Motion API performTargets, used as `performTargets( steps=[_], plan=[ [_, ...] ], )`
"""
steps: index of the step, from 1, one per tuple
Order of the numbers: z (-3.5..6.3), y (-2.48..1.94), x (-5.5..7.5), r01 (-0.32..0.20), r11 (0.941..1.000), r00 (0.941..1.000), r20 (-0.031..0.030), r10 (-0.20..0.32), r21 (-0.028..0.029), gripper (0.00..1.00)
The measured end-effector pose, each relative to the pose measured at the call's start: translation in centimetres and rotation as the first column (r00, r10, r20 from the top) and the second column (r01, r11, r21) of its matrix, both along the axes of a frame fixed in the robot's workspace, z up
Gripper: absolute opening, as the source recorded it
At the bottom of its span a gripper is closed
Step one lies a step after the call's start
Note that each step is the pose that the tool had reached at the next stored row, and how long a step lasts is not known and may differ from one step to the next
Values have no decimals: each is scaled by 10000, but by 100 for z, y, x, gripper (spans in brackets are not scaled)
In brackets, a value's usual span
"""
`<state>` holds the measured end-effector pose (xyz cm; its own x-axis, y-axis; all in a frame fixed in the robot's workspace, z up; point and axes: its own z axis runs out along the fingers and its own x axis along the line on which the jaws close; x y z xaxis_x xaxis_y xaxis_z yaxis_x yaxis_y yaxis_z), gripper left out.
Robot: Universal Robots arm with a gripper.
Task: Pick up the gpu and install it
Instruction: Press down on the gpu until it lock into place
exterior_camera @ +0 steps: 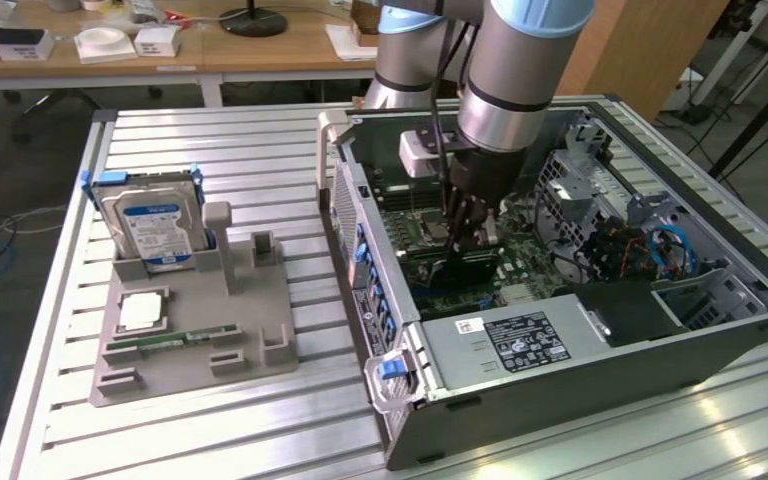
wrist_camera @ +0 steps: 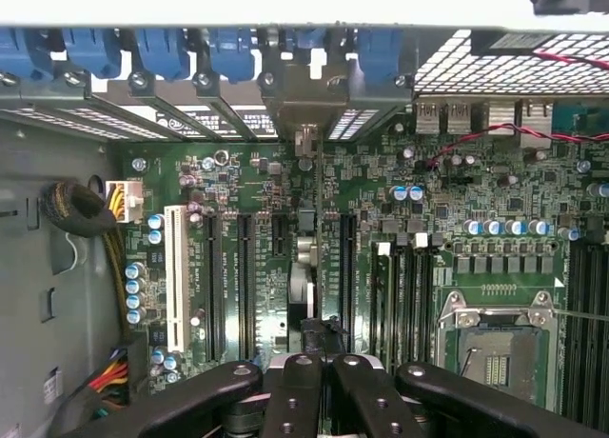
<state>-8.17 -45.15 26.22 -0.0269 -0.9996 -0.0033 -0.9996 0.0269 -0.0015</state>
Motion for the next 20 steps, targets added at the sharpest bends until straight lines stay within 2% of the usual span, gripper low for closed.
performTargets(
  steps=[4,6,8,11,15,16,20],
  plan=[
    [-16,0,0,0,10000,10000,-1,0,4,11],
    [13,4,1,1,10000,10000,14,-1,50,11],
    [56,0,-1,2,10000,10000,2,-2,23,11],
    [60,-5,0,3,10000,10000,2,-3,25,11],
    [61,-83,0,19,10000,10000,-1,-19,21,11],
    [53,-87,0,22,10000,10000,2,-22,27,11],
    [24,-44,0,25,10000,10000,7,-25,47,11]
  ],
)
